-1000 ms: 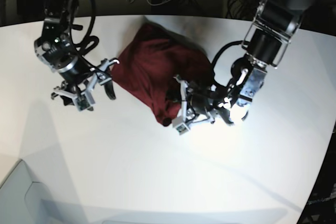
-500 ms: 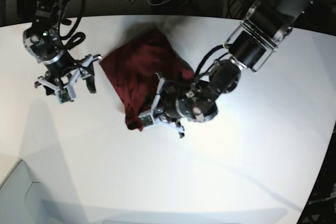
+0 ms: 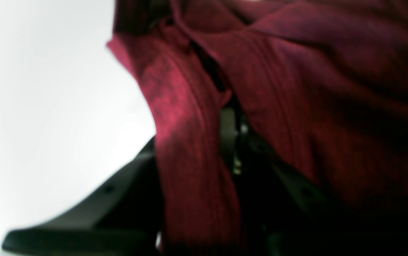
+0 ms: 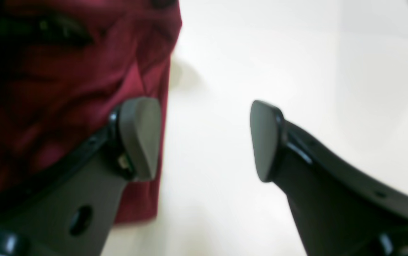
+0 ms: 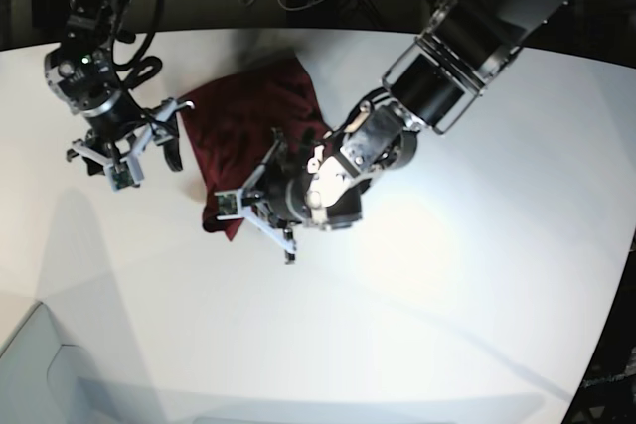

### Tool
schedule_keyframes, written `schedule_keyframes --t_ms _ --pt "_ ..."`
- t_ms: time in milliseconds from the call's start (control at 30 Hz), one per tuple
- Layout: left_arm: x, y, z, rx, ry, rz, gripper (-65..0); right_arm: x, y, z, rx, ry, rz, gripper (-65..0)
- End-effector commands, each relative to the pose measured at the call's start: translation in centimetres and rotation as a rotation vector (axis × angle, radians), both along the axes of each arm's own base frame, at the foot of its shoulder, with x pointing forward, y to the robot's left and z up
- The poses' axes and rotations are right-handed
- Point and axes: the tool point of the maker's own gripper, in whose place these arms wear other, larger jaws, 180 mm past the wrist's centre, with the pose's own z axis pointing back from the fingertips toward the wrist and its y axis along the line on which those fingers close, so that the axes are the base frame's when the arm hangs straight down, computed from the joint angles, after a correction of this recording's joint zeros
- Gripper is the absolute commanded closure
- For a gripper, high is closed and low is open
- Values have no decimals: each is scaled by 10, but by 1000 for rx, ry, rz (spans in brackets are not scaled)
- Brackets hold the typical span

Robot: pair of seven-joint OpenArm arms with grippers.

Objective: Layout the t-shirt on the table in an organized manner, then fold the t-shirt properly
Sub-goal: 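Press and smooth the folded bundle with the left gripper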

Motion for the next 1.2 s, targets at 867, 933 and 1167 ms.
schedule_keyframes --t_ms 867,933,1167 --pt "2 -29 14 131 -226 -211 -4 -21 -13 -7 13 19 -59 -396" --pt "2 -29 14 133 -228 -212 -5 -22 -13 -7 13 20 -59 -396" --pt "3 -28 15 137 -232 -210 -101 -22 -13 -8 12 23 -59 -396"
